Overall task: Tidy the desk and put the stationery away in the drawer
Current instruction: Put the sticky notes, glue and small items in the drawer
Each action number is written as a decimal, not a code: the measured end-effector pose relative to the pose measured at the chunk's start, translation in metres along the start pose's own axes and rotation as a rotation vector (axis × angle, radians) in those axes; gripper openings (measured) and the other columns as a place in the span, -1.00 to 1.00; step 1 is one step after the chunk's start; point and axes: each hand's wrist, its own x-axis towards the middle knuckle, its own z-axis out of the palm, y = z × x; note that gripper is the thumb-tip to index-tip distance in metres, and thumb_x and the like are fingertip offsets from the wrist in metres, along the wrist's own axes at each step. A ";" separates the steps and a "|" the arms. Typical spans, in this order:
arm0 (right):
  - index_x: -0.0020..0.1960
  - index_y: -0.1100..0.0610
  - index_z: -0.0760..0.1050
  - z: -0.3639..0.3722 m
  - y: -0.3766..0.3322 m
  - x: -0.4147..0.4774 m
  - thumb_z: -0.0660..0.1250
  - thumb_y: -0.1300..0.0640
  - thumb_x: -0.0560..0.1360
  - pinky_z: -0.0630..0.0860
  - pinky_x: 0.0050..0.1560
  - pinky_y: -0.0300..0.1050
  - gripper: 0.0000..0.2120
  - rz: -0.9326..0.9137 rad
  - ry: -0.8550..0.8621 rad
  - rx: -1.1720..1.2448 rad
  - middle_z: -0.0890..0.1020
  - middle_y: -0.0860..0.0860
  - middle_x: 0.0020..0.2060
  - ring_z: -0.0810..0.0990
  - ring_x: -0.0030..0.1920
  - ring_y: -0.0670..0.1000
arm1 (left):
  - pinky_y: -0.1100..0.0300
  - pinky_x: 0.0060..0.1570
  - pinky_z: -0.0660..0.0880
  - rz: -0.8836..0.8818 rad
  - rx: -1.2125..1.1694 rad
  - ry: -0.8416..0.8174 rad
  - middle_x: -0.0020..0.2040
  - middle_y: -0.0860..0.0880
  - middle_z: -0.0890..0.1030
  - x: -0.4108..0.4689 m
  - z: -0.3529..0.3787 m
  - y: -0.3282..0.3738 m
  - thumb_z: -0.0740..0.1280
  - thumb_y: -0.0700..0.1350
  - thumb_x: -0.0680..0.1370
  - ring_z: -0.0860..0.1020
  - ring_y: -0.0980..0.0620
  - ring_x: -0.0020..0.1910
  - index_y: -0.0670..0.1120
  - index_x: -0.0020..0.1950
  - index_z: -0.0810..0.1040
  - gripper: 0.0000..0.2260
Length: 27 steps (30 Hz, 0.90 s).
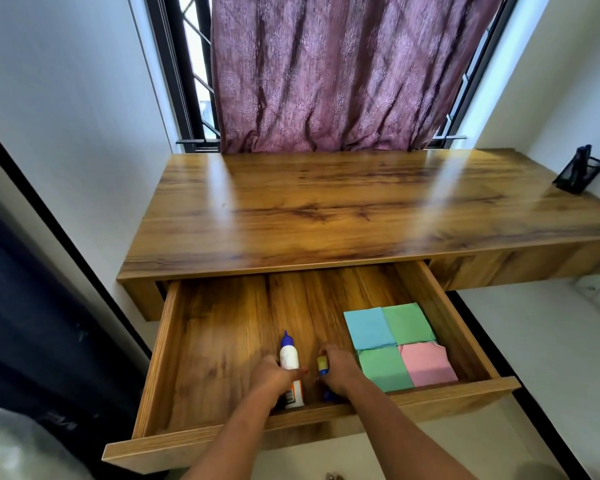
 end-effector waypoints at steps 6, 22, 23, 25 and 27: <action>0.34 0.04 0.32 0.002 0.004 0.003 0.45 0.14 0.44 0.49 0.16 -0.09 -0.47 0.014 -0.018 -0.005 0.49 0.11 0.26 0.51 0.20 0.11 | 0.17 -0.11 0.49 -0.002 0.080 -0.027 0.01 -0.05 0.52 0.003 -0.006 -0.004 0.53 0.04 0.36 0.51 0.02 -0.07 -0.10 0.18 0.43 -0.50; 0.44 -0.01 0.22 0.008 0.003 -0.002 0.45 0.02 0.43 0.48 0.27 0.02 -0.33 0.001 -0.036 -0.065 0.43 0.10 0.34 0.45 0.30 0.14 | 0.14 -0.05 0.54 -0.012 0.082 -0.029 0.09 -0.08 0.56 -0.004 -0.006 -0.007 0.56 0.10 0.29 0.55 0.00 -0.01 -0.10 0.20 0.44 -0.41; 0.44 0.00 0.22 0.008 0.004 -0.002 0.45 0.02 0.42 0.47 0.29 0.03 -0.33 0.000 -0.038 -0.069 0.41 0.11 0.35 0.44 0.31 0.15 | 0.13 -0.05 0.55 -0.020 0.073 -0.031 0.08 -0.08 0.56 -0.005 -0.007 -0.006 0.56 0.10 0.29 0.55 0.00 -0.01 -0.10 0.19 0.43 -0.41; 0.44 0.01 0.23 0.006 0.004 -0.003 0.46 0.01 0.42 0.45 0.31 0.02 -0.32 -0.005 -0.045 -0.066 0.39 0.11 0.37 0.42 0.33 0.15 | 0.11 -0.03 0.55 -0.034 0.052 -0.034 0.04 -0.06 0.53 -0.007 -0.008 -0.005 0.55 0.09 0.31 0.54 -0.01 -0.01 -0.09 0.17 0.41 -0.44; 0.43 0.02 0.25 0.004 0.004 -0.004 0.46 0.00 0.41 0.43 0.32 0.02 -0.33 -0.013 -0.053 -0.062 0.38 0.09 0.38 0.40 0.35 0.14 | 0.10 -0.02 0.55 -0.041 0.032 -0.031 -0.01 -0.05 0.51 -0.008 -0.009 -0.005 0.54 0.08 0.33 0.52 0.00 -0.04 -0.08 0.12 0.40 -0.49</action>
